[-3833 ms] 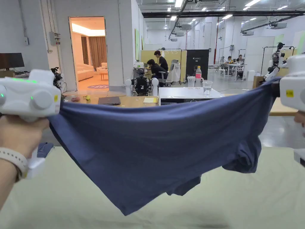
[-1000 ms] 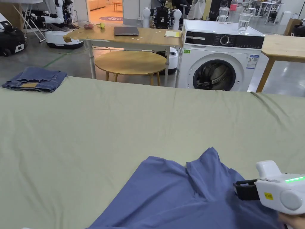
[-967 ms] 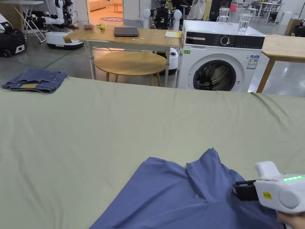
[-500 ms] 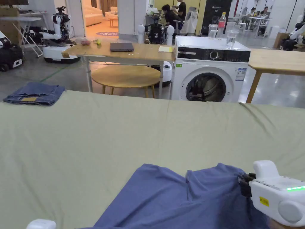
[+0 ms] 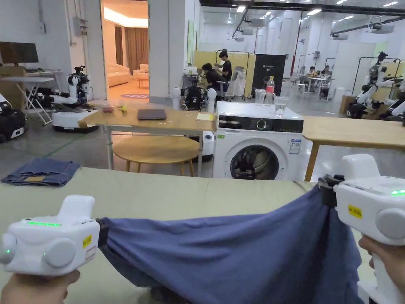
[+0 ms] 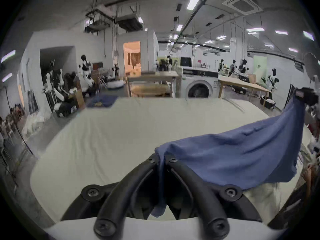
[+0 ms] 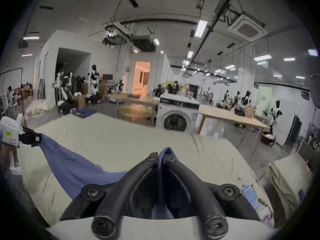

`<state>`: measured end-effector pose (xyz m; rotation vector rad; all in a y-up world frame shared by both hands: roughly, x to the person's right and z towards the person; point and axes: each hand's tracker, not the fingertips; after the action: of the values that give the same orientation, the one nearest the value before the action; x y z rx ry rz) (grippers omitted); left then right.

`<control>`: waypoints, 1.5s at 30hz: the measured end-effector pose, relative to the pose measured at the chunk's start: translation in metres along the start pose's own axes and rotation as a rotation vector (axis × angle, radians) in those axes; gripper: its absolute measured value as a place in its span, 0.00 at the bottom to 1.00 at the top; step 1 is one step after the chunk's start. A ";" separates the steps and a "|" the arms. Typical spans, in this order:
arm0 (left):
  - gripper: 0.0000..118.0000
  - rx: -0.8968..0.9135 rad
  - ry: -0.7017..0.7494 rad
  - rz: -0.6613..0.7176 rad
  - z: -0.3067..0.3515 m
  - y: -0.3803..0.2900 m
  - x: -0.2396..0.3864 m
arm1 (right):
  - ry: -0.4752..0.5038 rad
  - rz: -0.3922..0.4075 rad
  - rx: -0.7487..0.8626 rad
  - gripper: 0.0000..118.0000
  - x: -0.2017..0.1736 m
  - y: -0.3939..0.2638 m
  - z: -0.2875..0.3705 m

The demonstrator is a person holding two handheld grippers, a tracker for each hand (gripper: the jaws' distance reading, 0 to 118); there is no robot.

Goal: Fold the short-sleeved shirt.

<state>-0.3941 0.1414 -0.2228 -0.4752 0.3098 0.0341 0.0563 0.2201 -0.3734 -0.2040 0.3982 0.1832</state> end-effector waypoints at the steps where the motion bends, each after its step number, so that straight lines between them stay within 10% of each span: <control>1: 0.00 0.029 0.018 -0.001 0.001 0.020 0.002 | -0.012 0.003 0.022 0.02 0.005 0.017 0.001; 19: 0.00 0.321 0.232 -0.104 0.023 0.279 0.012 | -0.170 -0.003 0.288 0.02 0.042 0.219 -0.021; 33: 0.00 0.144 0.171 -0.089 -0.054 0.153 0.022 | -0.213 0.013 0.179 0.02 0.040 0.088 -0.063; 45: 0.00 0.092 -0.005 -0.064 0.069 -0.008 0.024 | -0.156 0.047 0.106 0.02 0.028 -0.062 0.077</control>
<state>-0.3506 0.1650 -0.1685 -0.3939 0.2895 -0.0410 0.1230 0.1821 -0.3057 -0.0754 0.2569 0.2223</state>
